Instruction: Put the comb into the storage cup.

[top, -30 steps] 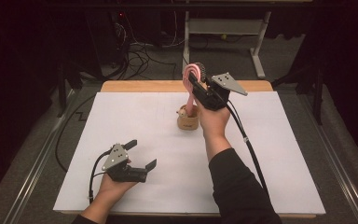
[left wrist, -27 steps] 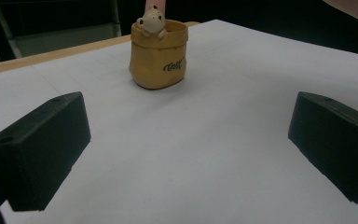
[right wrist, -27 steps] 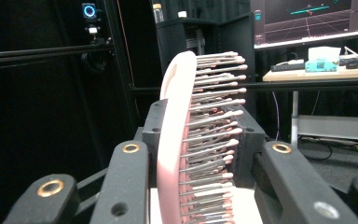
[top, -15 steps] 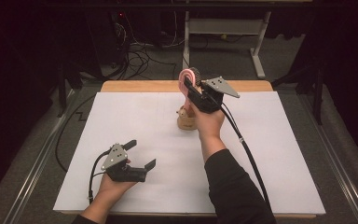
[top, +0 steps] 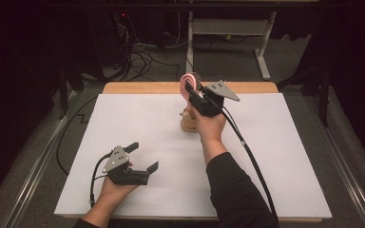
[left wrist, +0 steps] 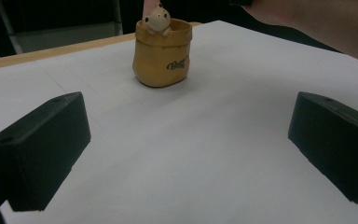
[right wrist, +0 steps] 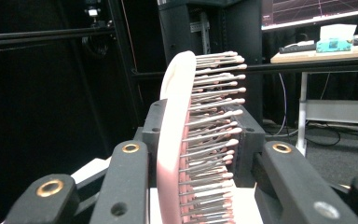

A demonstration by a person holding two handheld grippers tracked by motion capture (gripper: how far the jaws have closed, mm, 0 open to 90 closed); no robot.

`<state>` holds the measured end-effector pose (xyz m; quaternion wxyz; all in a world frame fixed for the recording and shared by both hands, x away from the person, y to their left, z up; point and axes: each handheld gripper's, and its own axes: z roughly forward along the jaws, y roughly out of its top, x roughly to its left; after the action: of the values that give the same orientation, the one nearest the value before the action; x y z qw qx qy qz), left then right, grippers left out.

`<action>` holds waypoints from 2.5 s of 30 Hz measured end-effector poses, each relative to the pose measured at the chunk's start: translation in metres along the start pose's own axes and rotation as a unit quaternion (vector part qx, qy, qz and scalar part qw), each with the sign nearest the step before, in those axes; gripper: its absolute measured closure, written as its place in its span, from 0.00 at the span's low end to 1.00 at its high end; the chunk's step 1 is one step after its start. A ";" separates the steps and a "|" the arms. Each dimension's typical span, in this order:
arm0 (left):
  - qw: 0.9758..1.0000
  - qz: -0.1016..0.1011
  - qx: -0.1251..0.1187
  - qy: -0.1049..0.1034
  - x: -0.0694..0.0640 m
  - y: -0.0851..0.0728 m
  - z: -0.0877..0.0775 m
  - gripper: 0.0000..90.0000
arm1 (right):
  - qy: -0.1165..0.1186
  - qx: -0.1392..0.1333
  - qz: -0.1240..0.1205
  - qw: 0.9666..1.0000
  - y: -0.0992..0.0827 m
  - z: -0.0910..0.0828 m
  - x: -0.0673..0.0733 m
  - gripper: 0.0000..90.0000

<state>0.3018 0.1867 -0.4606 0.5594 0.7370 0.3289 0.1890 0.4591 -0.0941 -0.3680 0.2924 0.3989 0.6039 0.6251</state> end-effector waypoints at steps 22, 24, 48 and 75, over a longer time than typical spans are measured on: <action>1.000 0.002 -0.002 0.000 0.000 0.001 -0.001 0.00 | 0.001 0.013 -0.007 1.000 -0.004 0.002 0.001 0.73; 1.000 0.002 -0.002 0.000 0.000 0.001 -0.001 0.00 | -0.004 0.017 -0.008 1.000 -0.003 0.001 0.001 0.72; 1.000 0.004 0.000 -0.003 -0.002 0.001 0.000 0.00 | -0.037 0.061 -0.031 0.997 0.008 -0.008 -0.010 0.69; 1.000 0.000 0.001 -0.002 -0.001 0.001 0.000 0.00 | -0.047 0.079 -0.024 0.995 0.011 -0.019 -0.023 0.65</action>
<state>0.3017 0.1857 -0.4597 0.5594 0.7380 0.3275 0.1875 0.4560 -0.1242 -0.3599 0.3025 0.4353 0.6465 0.5488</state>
